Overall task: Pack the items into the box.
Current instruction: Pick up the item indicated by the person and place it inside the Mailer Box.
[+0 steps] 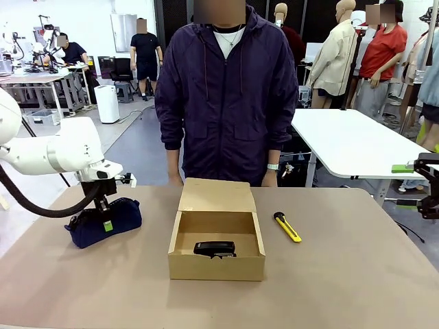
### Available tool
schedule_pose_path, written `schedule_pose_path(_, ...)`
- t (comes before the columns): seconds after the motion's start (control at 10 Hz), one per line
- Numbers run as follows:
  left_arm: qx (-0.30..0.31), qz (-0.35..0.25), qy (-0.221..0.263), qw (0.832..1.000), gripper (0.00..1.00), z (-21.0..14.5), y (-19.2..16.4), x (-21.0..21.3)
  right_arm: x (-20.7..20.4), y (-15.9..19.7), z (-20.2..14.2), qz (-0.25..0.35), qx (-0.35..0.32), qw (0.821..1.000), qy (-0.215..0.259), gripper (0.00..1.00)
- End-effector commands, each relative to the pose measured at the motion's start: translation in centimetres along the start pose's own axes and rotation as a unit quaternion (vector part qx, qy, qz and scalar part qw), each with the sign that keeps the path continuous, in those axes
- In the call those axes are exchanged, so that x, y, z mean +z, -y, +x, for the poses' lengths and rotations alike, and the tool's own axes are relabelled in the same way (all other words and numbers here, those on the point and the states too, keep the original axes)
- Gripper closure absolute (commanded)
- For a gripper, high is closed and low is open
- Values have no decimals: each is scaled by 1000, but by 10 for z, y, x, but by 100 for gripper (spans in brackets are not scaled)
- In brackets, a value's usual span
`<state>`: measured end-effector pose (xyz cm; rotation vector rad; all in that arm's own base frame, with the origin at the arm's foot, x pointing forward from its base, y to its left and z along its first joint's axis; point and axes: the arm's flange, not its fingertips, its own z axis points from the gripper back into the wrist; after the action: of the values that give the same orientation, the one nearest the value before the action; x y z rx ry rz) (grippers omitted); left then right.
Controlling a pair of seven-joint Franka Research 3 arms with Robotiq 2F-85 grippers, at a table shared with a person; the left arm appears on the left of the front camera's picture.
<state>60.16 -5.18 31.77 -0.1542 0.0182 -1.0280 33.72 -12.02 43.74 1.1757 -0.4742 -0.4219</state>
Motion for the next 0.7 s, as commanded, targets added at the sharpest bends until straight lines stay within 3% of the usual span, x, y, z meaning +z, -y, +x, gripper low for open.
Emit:
schedule_pose_path(0.0, -6, 3, 6, 1000, 100, -6, 2, 9, 3, -3, 1, -1, -2, 1000, -3, 0)
schedule_pose_path(0.2, -12, 2, 3, 1000, 100, -10, 7, 51, 3, -3, 1, -1, -2, 1000, -3, 0)
schedule_pose_path(0.4, -52, -28, -16, 998, 100, -16, 35, 125, 3, -3, 1, -1, -2, 1000, -3, 0)
schedule_pose_path(0.5, -64, -71, 11, 995, 100, -21, 53, 162, 3, -3, 1, -1, -2, 1000, -3, 0)
schedule_pose_path(0.6, 44, -11, 64, 997, 100, -28, 79, 204, 3, -3, 1, -1, -2, 1000, -3, 0)
